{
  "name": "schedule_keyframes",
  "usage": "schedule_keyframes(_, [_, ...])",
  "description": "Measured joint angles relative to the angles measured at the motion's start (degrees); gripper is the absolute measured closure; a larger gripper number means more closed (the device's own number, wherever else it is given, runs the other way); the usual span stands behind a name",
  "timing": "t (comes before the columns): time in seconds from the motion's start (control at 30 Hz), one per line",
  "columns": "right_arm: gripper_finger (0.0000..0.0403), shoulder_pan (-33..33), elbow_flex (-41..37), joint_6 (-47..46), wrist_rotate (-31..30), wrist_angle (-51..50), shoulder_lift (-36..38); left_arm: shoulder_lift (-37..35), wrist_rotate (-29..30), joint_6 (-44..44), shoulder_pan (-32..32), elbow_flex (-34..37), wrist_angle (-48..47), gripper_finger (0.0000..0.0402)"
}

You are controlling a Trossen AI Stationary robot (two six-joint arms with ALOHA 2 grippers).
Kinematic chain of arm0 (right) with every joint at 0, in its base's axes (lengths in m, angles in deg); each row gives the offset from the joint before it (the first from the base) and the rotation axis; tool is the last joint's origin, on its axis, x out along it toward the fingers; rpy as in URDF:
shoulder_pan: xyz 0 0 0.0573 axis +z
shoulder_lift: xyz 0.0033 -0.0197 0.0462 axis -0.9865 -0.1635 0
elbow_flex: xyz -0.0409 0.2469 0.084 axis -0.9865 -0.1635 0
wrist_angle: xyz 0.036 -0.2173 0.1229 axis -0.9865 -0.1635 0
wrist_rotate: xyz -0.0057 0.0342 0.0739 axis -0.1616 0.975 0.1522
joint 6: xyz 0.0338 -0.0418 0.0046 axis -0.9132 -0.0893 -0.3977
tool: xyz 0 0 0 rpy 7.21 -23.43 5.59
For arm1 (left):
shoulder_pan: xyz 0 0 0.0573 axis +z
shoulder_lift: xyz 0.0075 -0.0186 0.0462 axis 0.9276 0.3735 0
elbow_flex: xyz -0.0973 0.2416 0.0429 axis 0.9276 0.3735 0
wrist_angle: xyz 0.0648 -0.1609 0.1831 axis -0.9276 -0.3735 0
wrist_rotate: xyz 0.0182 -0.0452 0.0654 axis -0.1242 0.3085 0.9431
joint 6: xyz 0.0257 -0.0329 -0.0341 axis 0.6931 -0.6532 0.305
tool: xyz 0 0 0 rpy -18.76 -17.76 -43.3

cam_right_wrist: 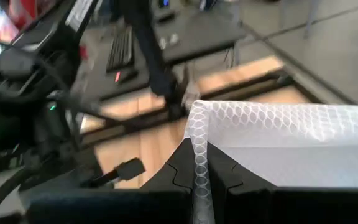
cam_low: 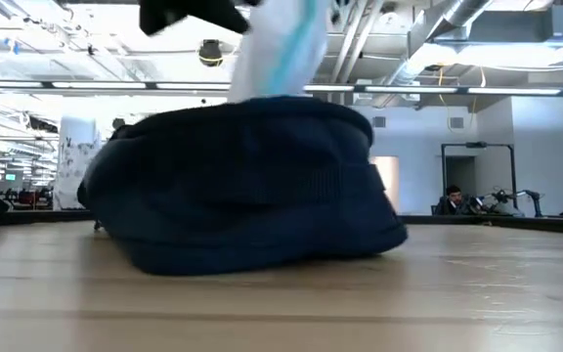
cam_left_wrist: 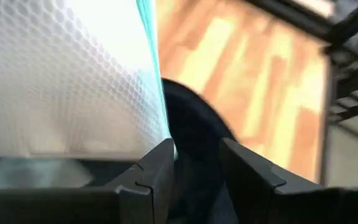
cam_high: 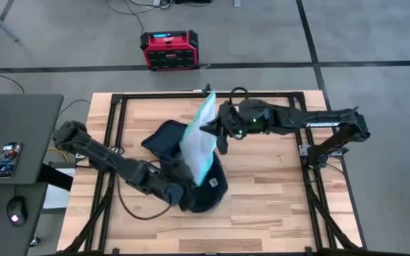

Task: Unpack backpack
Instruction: Put the zip bag into the backpack

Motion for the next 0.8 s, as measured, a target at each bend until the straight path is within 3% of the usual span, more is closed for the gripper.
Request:
schedule_keyframes(0.13, [0.0403,3.07,-0.51,-1.22,-7.11,-0.31,-0.2,-3.83,4.88,-1.31,0.93,-0.68,-15.94,0.0286])
schedule_keyframes(0.23, [0.0403,5.1,-4.3,-4.22,-15.18,5.36,-0.2,-5.84,6.0,-3.88,2.38,-0.28,-25.48,0.0286])
schedule_keyframes(0.43, [0.0403,8.11,-14.89,-8.08,-35.47,24.31,-2.47,-8.5,7.04,0.77,4.57,-0.28,-26.72,0.0286])
schedule_keyframes(0.57, [0.0403,8.23,-21.47,-10.56,-37.43,42.94,-9.07,-10.35,5.77,5.26,5.1,-0.31,-24.45,0.0286])
schedule_keyframes(0.67, [0.0403,7.64,-21.67,-9.46,-38.35,54.46,-14.81,-11.14,5.09,7.91,5.25,-0.28,-24.13,0.0286])
schedule_keyframes(0.8, [0.0403,6.8,-18.05,-7.15,-38.53,59.33,-18.47,-11.99,2.41,9.08,5.28,-0.28,-24.74,0.0286])
